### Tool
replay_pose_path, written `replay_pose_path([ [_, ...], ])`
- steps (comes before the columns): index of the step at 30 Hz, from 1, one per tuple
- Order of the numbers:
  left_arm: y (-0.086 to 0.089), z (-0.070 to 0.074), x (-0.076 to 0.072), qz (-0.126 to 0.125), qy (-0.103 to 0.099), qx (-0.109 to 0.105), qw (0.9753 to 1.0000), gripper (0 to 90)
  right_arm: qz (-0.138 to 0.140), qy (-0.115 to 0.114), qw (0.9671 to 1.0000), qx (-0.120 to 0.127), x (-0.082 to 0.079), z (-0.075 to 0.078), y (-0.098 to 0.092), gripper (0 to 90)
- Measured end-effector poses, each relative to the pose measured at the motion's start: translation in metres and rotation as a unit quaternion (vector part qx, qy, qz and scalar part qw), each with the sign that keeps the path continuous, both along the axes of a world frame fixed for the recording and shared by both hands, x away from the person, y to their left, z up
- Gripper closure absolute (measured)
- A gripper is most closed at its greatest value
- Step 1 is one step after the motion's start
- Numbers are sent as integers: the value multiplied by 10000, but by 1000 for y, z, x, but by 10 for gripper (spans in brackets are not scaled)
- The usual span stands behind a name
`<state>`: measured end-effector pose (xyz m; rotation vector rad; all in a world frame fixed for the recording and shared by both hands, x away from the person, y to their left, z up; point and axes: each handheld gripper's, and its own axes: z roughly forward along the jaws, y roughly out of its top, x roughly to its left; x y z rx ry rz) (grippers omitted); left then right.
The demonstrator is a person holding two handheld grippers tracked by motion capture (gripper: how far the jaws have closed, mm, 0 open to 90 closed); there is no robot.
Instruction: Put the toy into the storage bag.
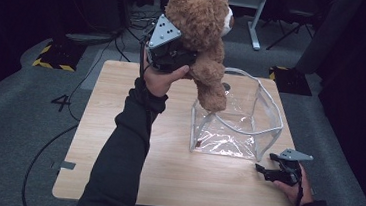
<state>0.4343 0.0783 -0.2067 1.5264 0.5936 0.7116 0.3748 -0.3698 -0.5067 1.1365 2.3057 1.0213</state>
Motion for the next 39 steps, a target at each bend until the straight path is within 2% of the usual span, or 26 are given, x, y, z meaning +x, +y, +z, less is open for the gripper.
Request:
replay_pose_path([
  [15, -33, 6, 4, -308, -8, -53, 9995, 515, 0, -3, 10000, -1, 0, 0, 0, 196],
  [19, -44, 4, 6, -378, -10, 26, 9993, 515, 0, -3, 10000, -3, 0, 0, 0, 196],
  [25, -60, 0, 9, -557, 31, -66, 9984, 514, -1, -3, 10000, -1, 0, 0, 0, 196],
  [30, -72, -2, 10, -612, 48, 27, 9981, 514, 1, -3, 10000, 0, 0, 0, 0, 196],
  [39, -97, -8, 12, -854, 118, 44, 9963, 513, 0, -1, 10000, 2, 0, 0, 0, 197],
])
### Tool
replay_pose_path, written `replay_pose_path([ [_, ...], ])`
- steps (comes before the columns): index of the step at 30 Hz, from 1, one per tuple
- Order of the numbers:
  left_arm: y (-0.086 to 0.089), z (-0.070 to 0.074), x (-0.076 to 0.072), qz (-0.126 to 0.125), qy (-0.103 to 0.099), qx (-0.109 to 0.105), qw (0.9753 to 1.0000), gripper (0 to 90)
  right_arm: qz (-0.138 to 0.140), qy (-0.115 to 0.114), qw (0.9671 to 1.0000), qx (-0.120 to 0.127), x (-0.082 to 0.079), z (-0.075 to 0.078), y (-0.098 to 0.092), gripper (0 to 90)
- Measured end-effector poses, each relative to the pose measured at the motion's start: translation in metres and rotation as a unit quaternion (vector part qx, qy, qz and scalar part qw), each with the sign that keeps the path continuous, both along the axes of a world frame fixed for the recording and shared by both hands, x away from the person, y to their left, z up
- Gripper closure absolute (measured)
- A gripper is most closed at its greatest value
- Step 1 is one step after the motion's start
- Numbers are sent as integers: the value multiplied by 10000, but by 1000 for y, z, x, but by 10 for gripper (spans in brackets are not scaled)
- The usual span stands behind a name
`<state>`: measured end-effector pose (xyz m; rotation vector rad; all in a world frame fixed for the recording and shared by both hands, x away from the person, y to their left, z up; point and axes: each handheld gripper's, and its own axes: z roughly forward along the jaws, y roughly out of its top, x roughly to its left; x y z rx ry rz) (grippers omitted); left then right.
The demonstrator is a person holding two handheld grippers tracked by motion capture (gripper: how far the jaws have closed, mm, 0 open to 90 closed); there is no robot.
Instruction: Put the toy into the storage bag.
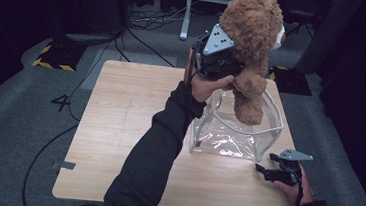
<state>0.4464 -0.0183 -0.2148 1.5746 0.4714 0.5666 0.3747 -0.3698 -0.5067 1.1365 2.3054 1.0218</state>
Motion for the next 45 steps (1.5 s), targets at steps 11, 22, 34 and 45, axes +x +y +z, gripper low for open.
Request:
replay_pose_path([
  [11, -26, -13, 3, -168, 93, 116, 9997, 512, 3, -3, 10000, -2, 0, 0, 0, 198],
  [22, -35, -29, 7, -191, 201, 242, 9993, 509, 3, -3, 10000, -3, 0, 0, 0, 198],
  [34, -25, -44, 16, 72, 294, 271, 9992, 508, 3, 18, 10000, 4, 0, 1, 0, 198],
  [45, -33, -59, 19, -73, 437, 432, 9981, 502, 2, 18, 10000, 3, 0, 1, 0, 198],
])
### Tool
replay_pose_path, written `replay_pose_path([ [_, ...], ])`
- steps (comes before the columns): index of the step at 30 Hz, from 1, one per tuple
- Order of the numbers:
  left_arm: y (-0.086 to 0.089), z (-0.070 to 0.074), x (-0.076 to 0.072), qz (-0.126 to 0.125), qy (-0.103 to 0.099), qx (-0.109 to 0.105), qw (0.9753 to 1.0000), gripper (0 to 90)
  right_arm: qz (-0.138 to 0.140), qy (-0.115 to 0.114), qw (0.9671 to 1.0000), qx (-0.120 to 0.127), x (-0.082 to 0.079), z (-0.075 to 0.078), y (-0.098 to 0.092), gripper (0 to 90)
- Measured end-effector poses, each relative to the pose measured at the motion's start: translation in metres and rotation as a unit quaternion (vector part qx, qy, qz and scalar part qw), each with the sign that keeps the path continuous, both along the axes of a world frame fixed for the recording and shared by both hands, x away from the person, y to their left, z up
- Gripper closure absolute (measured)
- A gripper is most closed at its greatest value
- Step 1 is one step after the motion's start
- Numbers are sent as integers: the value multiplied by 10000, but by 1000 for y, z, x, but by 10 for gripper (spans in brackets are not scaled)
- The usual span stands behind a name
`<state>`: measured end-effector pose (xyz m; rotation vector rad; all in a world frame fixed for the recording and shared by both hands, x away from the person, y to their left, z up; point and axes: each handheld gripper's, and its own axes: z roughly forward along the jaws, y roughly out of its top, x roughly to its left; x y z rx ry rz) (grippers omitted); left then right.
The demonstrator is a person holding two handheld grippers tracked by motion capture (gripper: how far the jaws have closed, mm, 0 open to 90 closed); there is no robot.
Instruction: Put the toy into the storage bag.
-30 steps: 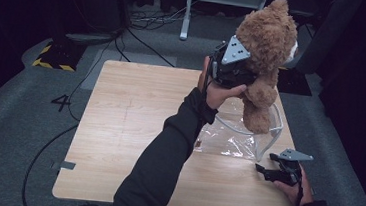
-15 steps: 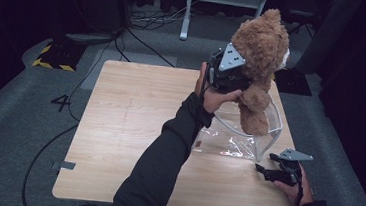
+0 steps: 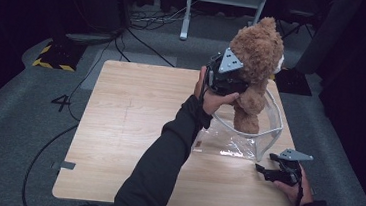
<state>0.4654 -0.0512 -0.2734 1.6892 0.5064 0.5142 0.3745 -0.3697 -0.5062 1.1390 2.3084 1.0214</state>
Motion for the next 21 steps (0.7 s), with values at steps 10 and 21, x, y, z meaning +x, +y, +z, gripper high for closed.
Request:
replay_pose_path([
  [10, -8, -5, -7, -221, -27, 341, 9992, 495, 1, 0, 10000, 1, 0, 0, 0, 198],
  [21, -12, -10, -12, -304, 32, 589, 9978, 490, 0, 0, 10000, 1, 0, 0, 0, 198],
])
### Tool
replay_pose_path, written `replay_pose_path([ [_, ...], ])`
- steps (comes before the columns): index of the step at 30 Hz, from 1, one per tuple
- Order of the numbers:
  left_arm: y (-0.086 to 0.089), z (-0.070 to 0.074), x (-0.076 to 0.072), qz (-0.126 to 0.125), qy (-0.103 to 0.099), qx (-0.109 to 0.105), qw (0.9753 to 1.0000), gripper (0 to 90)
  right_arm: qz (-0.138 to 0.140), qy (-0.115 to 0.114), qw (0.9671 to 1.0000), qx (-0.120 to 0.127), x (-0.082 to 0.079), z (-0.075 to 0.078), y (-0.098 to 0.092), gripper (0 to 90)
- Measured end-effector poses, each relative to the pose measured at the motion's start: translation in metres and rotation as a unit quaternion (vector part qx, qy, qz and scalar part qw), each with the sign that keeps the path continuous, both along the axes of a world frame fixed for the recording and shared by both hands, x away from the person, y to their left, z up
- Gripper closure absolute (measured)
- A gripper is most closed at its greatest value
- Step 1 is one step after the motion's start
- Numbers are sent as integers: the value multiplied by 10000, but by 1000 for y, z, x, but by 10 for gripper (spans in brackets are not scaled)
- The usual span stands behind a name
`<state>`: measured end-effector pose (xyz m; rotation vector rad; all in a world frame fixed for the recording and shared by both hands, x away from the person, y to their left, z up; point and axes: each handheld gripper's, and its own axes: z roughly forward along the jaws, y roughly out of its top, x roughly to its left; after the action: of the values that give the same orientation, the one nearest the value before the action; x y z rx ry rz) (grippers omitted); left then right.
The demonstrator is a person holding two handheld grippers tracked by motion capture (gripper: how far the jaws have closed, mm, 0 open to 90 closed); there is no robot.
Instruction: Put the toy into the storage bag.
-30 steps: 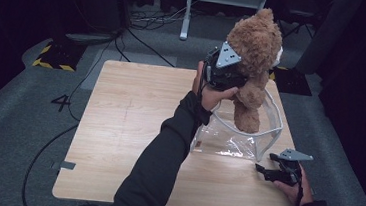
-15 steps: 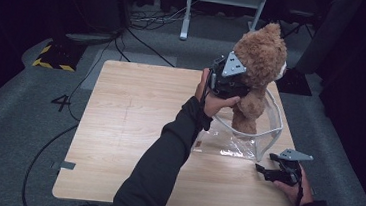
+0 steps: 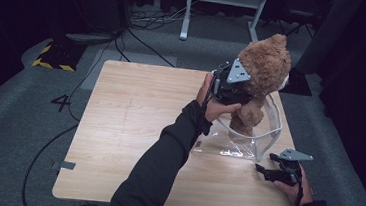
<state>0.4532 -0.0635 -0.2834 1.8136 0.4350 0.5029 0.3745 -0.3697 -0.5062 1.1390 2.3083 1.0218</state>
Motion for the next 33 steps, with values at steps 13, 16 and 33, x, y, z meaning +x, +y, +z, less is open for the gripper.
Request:
replay_pose_path([
  [13, -10, -18, 4, -59, 235, 600, 9979, 468, 1, 2, 10000, 0, 0, 0, 0, 198],
  [16, -9, -21, 7, 11, 331, 695, 9970, 459, 2, 1, 10000, 0, 0, 0, 0, 198],
  [33, -11, -30, 11, -43, 467, 1264, 9909, 443, 1, 1, 10000, 0, 0, 0, 0, 198],
])
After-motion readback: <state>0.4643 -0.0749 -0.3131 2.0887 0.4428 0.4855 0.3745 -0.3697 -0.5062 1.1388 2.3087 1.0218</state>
